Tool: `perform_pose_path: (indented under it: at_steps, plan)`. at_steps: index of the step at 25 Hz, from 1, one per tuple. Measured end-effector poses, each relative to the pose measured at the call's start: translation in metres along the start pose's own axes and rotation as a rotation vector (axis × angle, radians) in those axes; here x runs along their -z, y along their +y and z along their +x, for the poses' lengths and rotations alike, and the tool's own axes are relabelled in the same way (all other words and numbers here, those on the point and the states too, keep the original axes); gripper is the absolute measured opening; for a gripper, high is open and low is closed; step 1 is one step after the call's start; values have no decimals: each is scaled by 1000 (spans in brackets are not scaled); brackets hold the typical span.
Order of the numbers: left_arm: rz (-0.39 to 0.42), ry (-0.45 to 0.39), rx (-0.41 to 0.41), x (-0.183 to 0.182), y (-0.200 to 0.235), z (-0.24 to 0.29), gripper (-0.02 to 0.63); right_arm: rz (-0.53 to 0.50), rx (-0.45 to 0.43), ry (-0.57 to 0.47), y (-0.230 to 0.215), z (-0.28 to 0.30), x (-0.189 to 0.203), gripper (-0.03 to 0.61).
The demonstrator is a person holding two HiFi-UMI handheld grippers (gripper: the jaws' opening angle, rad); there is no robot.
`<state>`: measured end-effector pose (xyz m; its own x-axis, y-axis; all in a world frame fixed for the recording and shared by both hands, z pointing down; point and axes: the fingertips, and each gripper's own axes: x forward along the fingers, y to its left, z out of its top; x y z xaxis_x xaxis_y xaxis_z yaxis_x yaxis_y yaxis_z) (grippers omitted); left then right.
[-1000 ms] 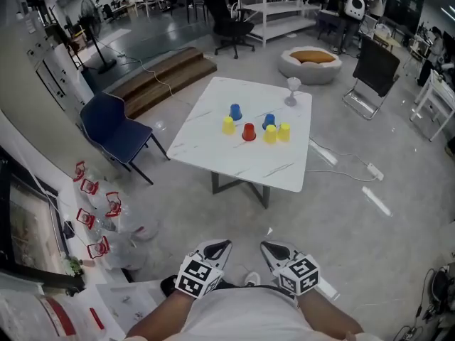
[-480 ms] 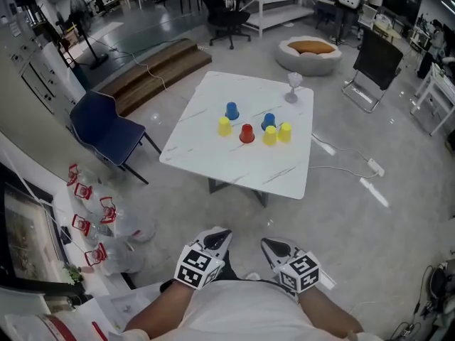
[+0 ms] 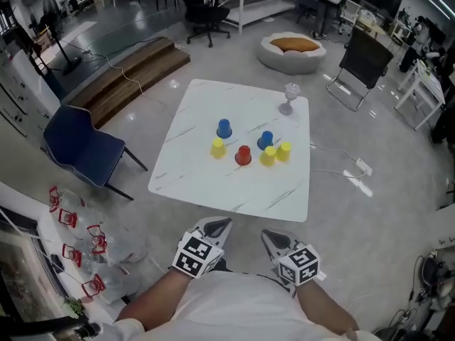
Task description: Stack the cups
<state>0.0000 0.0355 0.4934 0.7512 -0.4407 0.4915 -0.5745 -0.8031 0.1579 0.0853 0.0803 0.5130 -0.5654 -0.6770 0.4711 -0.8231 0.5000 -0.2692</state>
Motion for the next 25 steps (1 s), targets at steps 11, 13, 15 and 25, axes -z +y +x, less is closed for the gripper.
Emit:
perform_pose_path:
  at_steps: [11, 13, 15, 25]
  plan:
    - [54, 57, 137, -14, 113, 24, 9, 49, 118, 3, -19, 107, -58, 8]
    - [46, 54, 132, -16, 131, 25, 9, 41, 130, 18, -22, 116, -61, 6]
    - [27, 48, 122, -18, 144, 27, 9, 38, 136, 31, -27, 123, -63, 7]
    - [-6, 69, 34, -8, 164, 34, 9, -175, 85, 62, -58, 186, -102, 8]
